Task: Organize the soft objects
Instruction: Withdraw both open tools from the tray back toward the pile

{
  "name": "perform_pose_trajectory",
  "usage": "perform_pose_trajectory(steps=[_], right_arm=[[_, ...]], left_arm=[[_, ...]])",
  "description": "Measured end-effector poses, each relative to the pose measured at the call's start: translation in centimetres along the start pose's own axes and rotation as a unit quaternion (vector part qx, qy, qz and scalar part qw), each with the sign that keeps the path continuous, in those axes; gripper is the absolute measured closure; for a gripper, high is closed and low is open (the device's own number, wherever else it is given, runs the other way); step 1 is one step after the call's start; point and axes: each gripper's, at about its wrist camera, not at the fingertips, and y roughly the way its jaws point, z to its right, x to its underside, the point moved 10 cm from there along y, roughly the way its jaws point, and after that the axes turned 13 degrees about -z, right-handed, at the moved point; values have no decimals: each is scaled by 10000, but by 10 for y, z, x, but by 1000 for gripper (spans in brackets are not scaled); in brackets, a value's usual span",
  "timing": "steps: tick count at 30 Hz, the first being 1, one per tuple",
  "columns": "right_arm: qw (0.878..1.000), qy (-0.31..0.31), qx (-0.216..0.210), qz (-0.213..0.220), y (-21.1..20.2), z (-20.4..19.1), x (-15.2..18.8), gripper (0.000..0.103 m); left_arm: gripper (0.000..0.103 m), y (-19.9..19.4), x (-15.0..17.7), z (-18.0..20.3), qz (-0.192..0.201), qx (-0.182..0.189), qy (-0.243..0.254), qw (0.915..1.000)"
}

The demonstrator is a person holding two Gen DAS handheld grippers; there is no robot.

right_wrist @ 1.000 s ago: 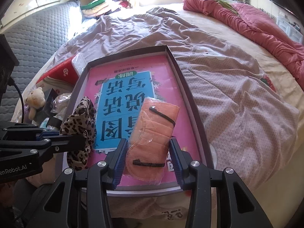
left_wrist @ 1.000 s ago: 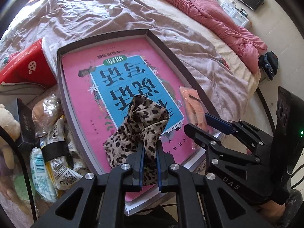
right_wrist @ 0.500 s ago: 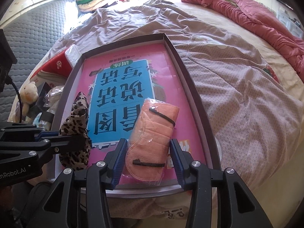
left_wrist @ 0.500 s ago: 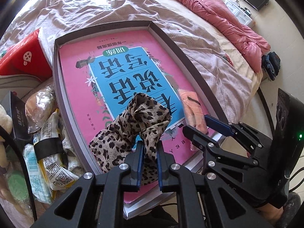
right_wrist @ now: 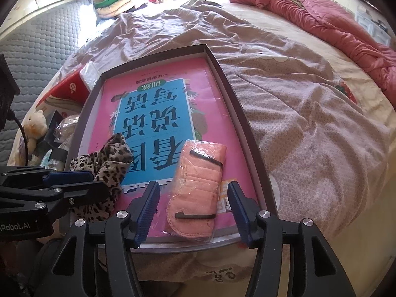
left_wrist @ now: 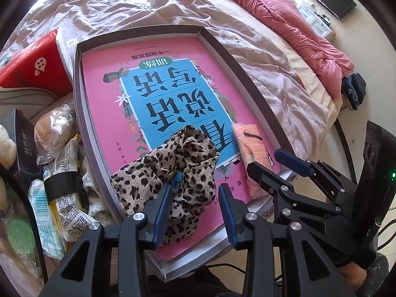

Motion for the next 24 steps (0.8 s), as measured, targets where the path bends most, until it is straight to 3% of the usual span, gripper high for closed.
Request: perform_pose_trajectory(steps=[8,24], right_arm=[[9998,109,60,164,-19,7,-4,40],[9988,-77,46,485,-55,-23,-14,34]], left_arm=[[48,-12,9,-3,115,-60,-95,9999],[36,-76,29,-16,879,-391,-168,9952]])
